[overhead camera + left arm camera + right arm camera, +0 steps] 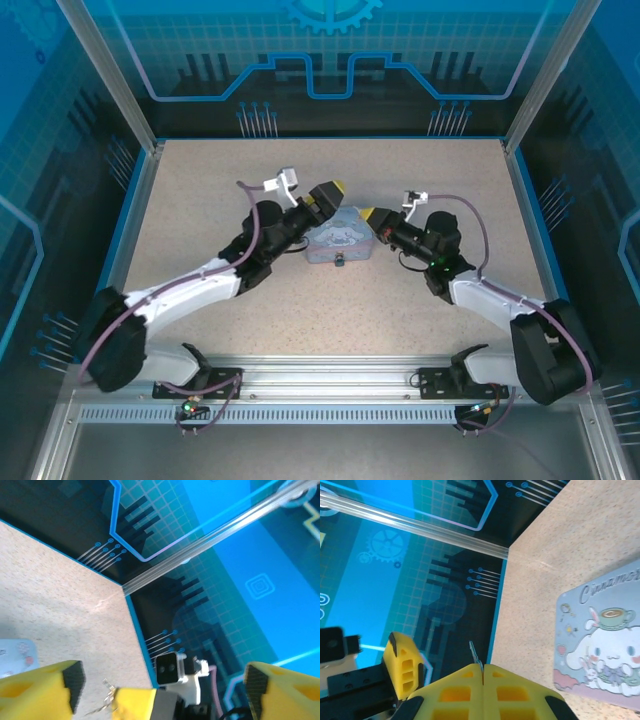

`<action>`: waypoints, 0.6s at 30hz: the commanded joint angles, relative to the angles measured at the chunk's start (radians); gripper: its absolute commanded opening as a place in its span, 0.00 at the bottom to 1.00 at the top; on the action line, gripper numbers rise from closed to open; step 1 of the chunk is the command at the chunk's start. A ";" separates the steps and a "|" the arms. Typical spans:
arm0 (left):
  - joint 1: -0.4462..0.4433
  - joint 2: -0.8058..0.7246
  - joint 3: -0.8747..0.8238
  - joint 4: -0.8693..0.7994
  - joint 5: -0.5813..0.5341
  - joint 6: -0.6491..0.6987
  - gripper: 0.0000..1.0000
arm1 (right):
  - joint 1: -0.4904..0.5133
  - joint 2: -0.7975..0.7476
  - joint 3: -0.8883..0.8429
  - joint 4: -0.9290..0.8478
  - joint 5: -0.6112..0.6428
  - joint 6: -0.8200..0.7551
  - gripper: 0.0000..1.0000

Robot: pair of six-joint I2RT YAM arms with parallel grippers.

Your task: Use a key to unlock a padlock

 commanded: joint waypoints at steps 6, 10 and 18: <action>0.001 -0.097 -0.065 -0.441 0.044 0.148 0.99 | -0.065 -0.057 -0.015 -0.145 -0.050 -0.123 0.00; -0.017 -0.086 -0.113 -0.493 0.106 0.177 0.99 | -0.071 -0.032 -0.006 -0.154 -0.066 -0.130 0.00; -0.058 -0.019 -0.267 -0.313 0.133 0.271 0.99 | -0.067 0.069 0.052 -0.169 -0.091 -0.139 0.00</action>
